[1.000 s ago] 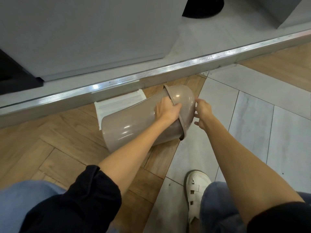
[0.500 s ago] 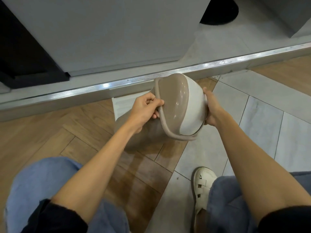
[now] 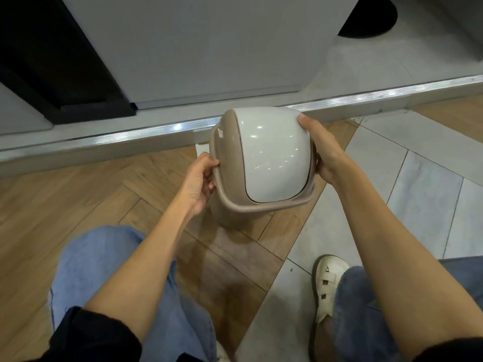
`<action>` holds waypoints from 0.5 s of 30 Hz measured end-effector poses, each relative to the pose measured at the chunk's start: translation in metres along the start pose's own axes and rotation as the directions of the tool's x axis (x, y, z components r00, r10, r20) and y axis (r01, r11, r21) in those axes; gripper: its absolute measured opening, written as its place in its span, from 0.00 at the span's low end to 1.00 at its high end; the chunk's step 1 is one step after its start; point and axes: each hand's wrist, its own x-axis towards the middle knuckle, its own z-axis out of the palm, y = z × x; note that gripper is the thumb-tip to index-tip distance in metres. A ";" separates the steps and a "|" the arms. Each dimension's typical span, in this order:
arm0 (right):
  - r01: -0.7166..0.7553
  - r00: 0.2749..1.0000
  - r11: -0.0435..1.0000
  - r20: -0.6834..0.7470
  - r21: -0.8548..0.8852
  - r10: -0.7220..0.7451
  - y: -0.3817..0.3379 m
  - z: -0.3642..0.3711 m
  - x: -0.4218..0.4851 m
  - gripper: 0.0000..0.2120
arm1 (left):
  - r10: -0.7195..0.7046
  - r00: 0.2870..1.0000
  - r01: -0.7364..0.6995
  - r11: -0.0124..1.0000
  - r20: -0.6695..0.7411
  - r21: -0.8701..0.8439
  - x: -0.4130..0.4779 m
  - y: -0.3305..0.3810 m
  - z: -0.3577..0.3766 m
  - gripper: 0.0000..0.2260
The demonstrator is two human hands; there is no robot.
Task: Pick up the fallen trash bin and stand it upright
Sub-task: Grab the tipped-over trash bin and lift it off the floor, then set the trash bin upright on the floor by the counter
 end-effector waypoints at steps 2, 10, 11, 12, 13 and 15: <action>0.045 0.999 0.999 -0.007 -0.029 -0.046 -0.004 0.007 -0.004 0.22 | -0.033 0.999 0.032 0.999 -0.030 -0.035 -0.002 -0.004 -0.005 0.14; 0.144 0.989 0.982 0.047 -0.119 -0.139 -0.004 0.015 -0.018 0.20 | -0.089 0.986 0.101 0.992 -0.142 0.080 -0.019 -0.016 -0.011 0.06; 0.153 0.988 0.982 0.047 -0.112 -0.149 -0.001 0.014 -0.019 0.23 | -0.059 0.983 0.079 0.991 -0.175 0.112 -0.021 -0.016 -0.010 0.06; 0.164 0.986 0.981 0.037 -0.101 -0.161 0.002 0.012 -0.020 0.25 | -0.021 0.981 0.047 0.990 -0.194 0.131 -0.022 -0.017 -0.009 0.10; 0.171 0.985 0.981 0.024 -0.094 -0.170 0.007 0.011 -0.021 0.26 | 0.016 0.981 0.011 0.990 -0.195 0.139 -0.023 -0.019 -0.009 0.18; 0.168 0.986 0.982 0.026 -0.086 -0.166 0.016 0.011 -0.023 0.26 | 0.064 0.987 -0.038 0.985 -0.149 0.169 -0.028 -0.020 -0.004 0.30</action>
